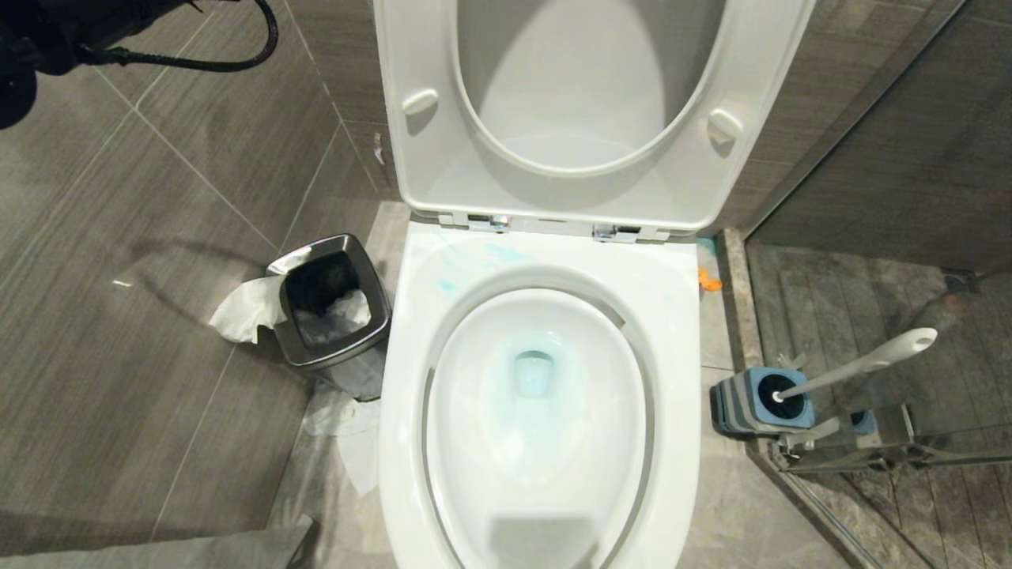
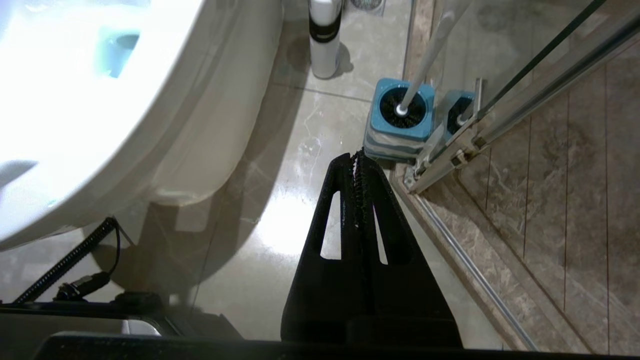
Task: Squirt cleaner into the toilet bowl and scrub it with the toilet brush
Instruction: Flush the toilet
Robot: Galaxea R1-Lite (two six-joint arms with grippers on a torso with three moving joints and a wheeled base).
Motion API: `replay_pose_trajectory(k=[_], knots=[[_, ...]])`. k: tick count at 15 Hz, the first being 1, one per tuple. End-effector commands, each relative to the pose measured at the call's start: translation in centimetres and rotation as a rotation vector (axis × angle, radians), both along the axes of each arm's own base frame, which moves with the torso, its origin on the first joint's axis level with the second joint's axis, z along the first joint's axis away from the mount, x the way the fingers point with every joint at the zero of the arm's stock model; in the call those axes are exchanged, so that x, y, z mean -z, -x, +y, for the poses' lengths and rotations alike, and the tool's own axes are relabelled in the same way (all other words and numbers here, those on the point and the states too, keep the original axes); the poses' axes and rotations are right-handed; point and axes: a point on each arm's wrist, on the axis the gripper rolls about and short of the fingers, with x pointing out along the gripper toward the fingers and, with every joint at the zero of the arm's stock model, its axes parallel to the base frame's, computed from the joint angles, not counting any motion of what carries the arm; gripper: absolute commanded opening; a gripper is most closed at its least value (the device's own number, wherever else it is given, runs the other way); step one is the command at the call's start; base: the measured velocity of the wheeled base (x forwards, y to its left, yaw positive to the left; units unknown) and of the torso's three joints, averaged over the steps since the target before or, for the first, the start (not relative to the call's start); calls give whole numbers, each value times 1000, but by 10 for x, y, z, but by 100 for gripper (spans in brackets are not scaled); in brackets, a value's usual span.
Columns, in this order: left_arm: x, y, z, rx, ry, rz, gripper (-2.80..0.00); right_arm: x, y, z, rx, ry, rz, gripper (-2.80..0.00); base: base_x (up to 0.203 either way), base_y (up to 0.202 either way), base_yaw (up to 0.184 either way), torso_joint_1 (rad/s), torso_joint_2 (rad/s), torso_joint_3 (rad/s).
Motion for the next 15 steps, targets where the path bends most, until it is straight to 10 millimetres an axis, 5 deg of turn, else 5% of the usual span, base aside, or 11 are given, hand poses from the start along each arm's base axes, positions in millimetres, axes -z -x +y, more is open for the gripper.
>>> replay_pose_trajectory(k=[1, 10, 15], knots=[[-1, 2, -3, 12, 1, -6, -280, 0, 0, 0, 0, 0, 1, -280, 0, 0, 0, -5, 6, -194], [-4, 5, -7, 28, 30, -31, -280, 0, 0, 0, 0, 0, 2, -280, 0, 0, 0, 2, 2, -50], [0, -6, -28, 57, 52, -84, -280, 0, 0, 0, 0, 0, 2, -280, 0, 0, 0, 0, 0, 0]])
